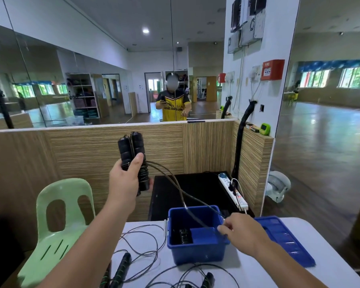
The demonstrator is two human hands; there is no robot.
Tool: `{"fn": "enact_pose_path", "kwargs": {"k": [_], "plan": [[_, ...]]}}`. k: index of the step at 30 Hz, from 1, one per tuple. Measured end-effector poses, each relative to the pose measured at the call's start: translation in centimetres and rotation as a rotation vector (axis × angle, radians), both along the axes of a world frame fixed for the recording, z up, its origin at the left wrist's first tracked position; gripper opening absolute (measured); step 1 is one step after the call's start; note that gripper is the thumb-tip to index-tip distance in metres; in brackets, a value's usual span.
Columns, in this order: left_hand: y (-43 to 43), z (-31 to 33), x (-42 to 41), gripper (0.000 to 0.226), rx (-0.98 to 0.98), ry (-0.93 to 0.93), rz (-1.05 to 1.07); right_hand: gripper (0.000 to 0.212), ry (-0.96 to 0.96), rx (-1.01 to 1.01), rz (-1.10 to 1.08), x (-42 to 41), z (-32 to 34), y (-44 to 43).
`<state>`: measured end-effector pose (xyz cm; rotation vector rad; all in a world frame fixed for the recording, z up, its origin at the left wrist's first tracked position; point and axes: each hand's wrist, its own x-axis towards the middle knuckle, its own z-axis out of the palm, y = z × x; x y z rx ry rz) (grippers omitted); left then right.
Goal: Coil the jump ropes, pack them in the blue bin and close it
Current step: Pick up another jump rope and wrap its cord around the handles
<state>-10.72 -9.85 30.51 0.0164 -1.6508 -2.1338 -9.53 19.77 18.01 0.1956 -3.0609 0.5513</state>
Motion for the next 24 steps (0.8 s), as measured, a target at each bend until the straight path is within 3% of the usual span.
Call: {"fn": "enact_pose_path", "kwargs": {"k": [3, 6, 8, 10, 13, 14, 16, 18, 21, 24], "plan": [[0.5, 0.2, 0.1, 0.028, -0.033, 0.017, -0.023, 0.020, -0.061, 0.034, -0.025, -0.3, 0.1, -0.5], [0.9, 0.3, 0.3, 0.027, -0.034, 0.023, -0.035, 0.092, -0.178, -0.022, -0.068, -0.8, 0.3, -0.4], [0.8, 0.4, 0.3, 0.027, -0.031, 0.015, -0.023, 0.110, -0.204, 0.007, -0.074, -1.0, 0.1, -0.2], [0.5, 0.3, 0.2, 0.029, -0.047, 0.009, -0.022, 0.083, -0.164, -0.019, -0.029, -1.2, -0.5, 0.1], [0.5, 0.2, 0.1, 0.030, -0.083, 0.008, -0.067, 0.018, 0.000, -0.255, 0.051, -1.3, -0.7, -0.1], [0.6, 0.2, 0.2, 0.029, -0.096, 0.003, -0.087, 0.011, 0.050, -0.296, 0.062, -1.1, -0.3, -0.5], [1.2, 0.2, 0.5, 0.028, -0.131, -0.024, -0.135, 0.016, 0.131, -0.395, 0.050, -0.7, 0.9, -1.4], [2.0, 0.1, 0.8, 0.026, -0.189, -0.054, -0.188, 0.008, 0.166, -0.552, 0.041, 0.0, 2.9, -2.9], [3.3, -0.4, 1.3, 0.024, -0.274, -0.079, -0.246, 0.021, -0.001, -0.871, 0.227, 1.4, 6.1, -5.4], [4.2, -1.0, 1.5, 0.020, -0.355, -0.082, -0.294, 0.016, -0.129, -0.985, 0.329, 2.6, 7.6, -7.4]]}}
